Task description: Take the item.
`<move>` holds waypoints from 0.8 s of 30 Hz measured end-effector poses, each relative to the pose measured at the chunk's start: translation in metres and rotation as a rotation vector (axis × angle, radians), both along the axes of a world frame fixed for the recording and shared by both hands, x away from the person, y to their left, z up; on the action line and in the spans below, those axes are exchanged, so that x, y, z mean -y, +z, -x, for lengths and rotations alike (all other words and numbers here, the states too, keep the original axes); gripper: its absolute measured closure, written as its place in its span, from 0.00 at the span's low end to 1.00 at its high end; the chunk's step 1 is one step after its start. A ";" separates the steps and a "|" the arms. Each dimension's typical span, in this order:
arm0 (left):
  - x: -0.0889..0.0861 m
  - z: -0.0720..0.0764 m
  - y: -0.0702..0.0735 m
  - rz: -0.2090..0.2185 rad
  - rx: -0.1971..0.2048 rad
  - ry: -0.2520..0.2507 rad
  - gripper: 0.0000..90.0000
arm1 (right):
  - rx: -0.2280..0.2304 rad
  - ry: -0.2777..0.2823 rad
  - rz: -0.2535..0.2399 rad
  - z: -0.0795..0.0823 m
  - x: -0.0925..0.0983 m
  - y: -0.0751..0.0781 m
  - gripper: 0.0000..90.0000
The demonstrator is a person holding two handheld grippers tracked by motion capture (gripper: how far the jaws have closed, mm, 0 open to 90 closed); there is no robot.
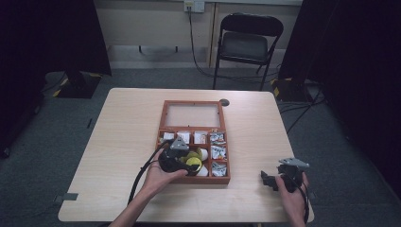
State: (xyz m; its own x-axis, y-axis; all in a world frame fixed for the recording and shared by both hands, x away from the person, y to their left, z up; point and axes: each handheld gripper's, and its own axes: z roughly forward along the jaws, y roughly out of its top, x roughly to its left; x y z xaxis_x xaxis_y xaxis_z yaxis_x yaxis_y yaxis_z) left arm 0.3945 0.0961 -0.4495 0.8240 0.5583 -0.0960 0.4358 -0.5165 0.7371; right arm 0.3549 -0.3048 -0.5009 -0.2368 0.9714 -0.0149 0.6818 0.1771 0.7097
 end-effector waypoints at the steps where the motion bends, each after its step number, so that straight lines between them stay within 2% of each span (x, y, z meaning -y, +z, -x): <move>1: 0.000 0.000 -0.001 -0.001 -0.006 -0.002 0.34 | 0.000 0.000 0.000 0.000 0.000 0.000 0.00; 6: 0.003 0.000 -0.005 -0.008 -0.023 -0.006 0.35 | 0.000 0.000 0.000 0.000 0.000 0.000 0.00; 19: 0.007 -0.003 -0.008 -0.045 -0.035 -0.007 0.36 | 0.000 0.000 0.000 0.000 0.000 0.000 0.00; 23: 0.011 -0.005 -0.008 -0.092 -0.057 -0.012 0.36 | 0.000 0.000 0.000 0.000 0.000 0.000 0.00; 24: 0.012 -0.006 -0.009 -0.090 -0.056 -0.014 0.36 | 0.000 0.001 0.000 0.000 0.000 0.000 0.00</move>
